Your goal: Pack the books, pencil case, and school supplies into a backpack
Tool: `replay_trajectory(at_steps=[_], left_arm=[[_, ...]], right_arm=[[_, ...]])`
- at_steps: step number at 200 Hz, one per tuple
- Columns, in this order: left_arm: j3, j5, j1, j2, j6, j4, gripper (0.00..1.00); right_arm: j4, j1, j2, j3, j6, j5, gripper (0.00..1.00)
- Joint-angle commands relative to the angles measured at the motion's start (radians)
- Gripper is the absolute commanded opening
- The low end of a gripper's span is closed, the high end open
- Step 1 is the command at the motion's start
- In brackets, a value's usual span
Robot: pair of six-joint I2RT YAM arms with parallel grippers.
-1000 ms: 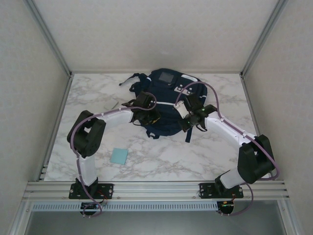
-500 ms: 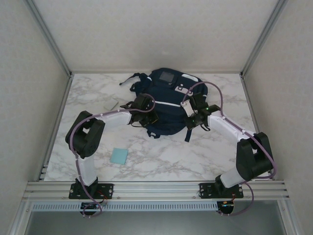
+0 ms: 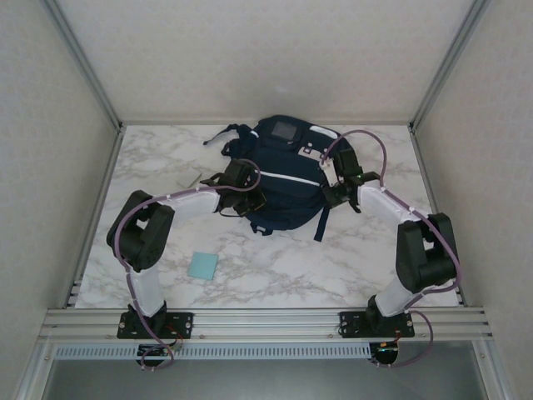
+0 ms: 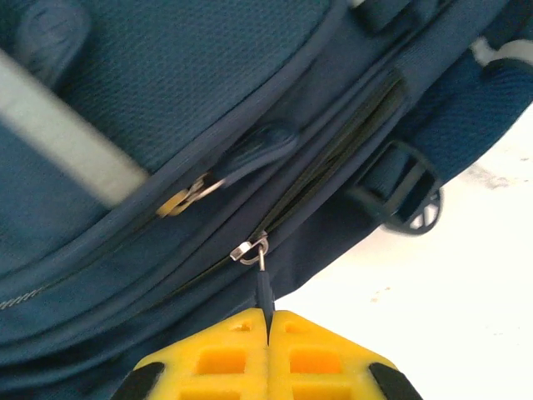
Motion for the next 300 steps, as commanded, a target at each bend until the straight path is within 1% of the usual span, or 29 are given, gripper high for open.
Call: replay_trajectory(at_steps=[1,33,61,91,130,141,182,196,212,216,228,234,243,251,267,270,273,278,300], left_arm=[[-0.045,-0.056,0.033,-0.019,0.021,-0.065,0.00],[-0.085,-0.056,0.035,-0.031,0.015,-0.054,0.00],[-0.106,-0.059,0.039,-0.037,0.018,-0.053,0.00],[-0.118,-0.057,0.045,-0.047,0.019,-0.051,0.00],[-0.139,-0.060,0.055,-0.062,0.025,-0.056,0.00],[-0.152,-0.060,0.059,-0.067,0.023,-0.054,0.00],[-0.193,-0.067,0.069,-0.093,0.020,-0.043,0.00],[-0.199,-0.068,0.073,-0.098,0.020,-0.043,0.00],[-0.199,-0.061,0.079,-0.100,0.021,-0.040,0.00],[-0.198,-0.059,0.080,-0.101,0.020,-0.039,0.00],[-0.190,-0.051,0.081,-0.103,0.021,-0.035,0.00],[-0.184,-0.050,0.081,-0.104,0.024,-0.037,0.00],[-0.172,-0.047,0.081,-0.104,0.027,-0.039,0.00],[-0.163,-0.045,0.081,-0.103,0.031,-0.040,0.00],[-0.141,-0.043,0.081,-0.101,0.041,-0.044,0.00],[-0.137,-0.041,0.081,-0.100,0.043,-0.046,0.00],[-0.134,-0.040,0.081,-0.099,0.046,-0.046,0.00],[-0.127,-0.040,0.080,-0.096,0.051,-0.047,0.00],[-0.099,-0.037,0.081,-0.080,0.079,-0.057,0.00]], right_arm=[[0.060,-0.066,0.046,0.053,-0.046,0.127,0.00],[0.072,-0.126,0.115,0.133,-0.058,0.091,0.00],[0.099,-0.146,0.161,0.176,-0.064,0.085,0.00],[0.119,-0.147,0.196,0.197,-0.070,0.136,0.00],[0.196,-0.149,0.240,0.225,-0.064,0.251,0.00],[0.186,-0.149,0.259,0.253,-0.054,0.275,0.00],[0.146,-0.149,0.301,0.321,-0.018,0.298,0.00],[0.127,-0.149,0.294,0.329,-0.001,0.282,0.00],[0.065,-0.148,0.270,0.344,0.040,0.249,0.00],[0.049,-0.149,0.260,0.346,0.051,0.234,0.03],[-0.010,-0.149,0.230,0.352,0.092,0.172,0.20],[-0.044,-0.148,0.214,0.358,0.113,0.129,0.26],[-0.079,-0.146,0.190,0.353,0.144,0.060,0.31],[-0.086,-0.137,0.161,0.331,0.162,0.007,0.33],[-0.069,-0.108,0.098,0.270,0.193,-0.045,0.39],[-0.065,-0.103,0.089,0.258,0.201,-0.053,0.46],[-0.062,-0.096,0.080,0.249,0.209,-0.065,0.56],[-0.058,-0.090,0.065,0.235,0.222,-0.086,0.62],[-0.054,-0.063,0.039,0.212,0.285,-0.150,0.63]])
